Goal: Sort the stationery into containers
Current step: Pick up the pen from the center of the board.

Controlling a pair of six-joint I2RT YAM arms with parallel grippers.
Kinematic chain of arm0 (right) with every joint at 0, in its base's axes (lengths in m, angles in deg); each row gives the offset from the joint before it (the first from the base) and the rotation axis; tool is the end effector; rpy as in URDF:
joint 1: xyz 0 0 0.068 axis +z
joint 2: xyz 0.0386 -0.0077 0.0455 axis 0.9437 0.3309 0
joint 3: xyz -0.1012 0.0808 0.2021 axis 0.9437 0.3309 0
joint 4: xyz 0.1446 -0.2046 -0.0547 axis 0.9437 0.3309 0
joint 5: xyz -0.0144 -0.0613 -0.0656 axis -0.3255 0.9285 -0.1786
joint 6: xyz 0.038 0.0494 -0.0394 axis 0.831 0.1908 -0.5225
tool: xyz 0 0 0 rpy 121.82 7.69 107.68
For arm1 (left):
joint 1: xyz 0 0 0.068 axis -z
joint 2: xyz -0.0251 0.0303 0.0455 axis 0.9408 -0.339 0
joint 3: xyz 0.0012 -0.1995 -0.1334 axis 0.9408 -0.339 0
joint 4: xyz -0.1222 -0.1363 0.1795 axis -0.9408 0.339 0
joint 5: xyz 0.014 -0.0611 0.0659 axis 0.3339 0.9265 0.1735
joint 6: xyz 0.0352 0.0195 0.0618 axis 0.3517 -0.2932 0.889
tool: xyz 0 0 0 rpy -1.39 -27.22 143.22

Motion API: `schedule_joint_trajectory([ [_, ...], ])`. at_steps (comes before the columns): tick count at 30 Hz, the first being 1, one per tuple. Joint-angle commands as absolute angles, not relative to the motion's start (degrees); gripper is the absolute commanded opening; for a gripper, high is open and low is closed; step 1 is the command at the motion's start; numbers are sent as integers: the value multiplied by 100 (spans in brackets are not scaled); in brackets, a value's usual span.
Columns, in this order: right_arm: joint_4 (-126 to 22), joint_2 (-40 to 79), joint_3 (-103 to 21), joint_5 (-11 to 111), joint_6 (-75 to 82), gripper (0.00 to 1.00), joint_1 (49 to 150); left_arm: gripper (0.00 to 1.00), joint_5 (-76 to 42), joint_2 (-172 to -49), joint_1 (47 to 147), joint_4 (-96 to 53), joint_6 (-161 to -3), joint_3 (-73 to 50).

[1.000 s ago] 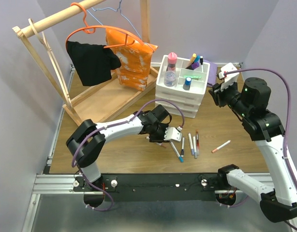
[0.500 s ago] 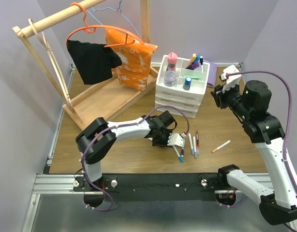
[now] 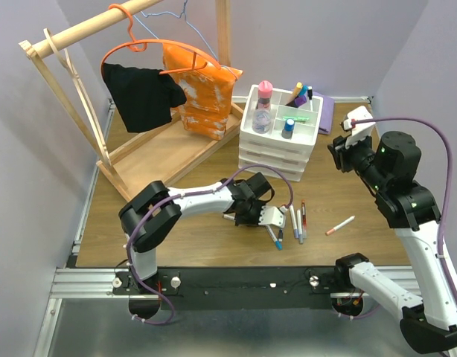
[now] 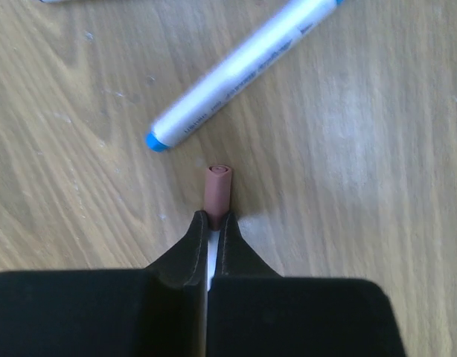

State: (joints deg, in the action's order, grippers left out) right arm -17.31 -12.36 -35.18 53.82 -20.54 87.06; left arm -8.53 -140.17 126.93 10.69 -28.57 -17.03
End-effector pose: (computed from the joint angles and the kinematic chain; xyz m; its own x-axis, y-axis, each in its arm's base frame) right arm 0.1940 0.0617 0.3935 -0.1303 -0.3505 -0.9274 -0.4055 0.8724 -0.2727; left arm 0.1793 -0.3062 0.1129 0.1956 0.8658 -0.4605 0.9796 -0.1948 0.0499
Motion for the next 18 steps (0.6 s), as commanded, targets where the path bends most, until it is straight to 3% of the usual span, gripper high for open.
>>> schedule_joint_trajectory([
  [1,-2130,-1306,-3611,6248,-1933,38,8650,0,-362,-13165,12696,1950,-2939,-1567],
  [8,-2561,-1244,-3664,6961,-1433,36,8466,0,870,-12677,12617,3042,-3071,1226],
  [12,-2764,-1165,-3585,7058,-1195,36,8229,0,1343,-13239,12346,2387,-3491,3088],
  [18,-2773,-1069,-3708,7058,-984,36,7965,0,1714,-14381,11949,839,-4169,4487],
])
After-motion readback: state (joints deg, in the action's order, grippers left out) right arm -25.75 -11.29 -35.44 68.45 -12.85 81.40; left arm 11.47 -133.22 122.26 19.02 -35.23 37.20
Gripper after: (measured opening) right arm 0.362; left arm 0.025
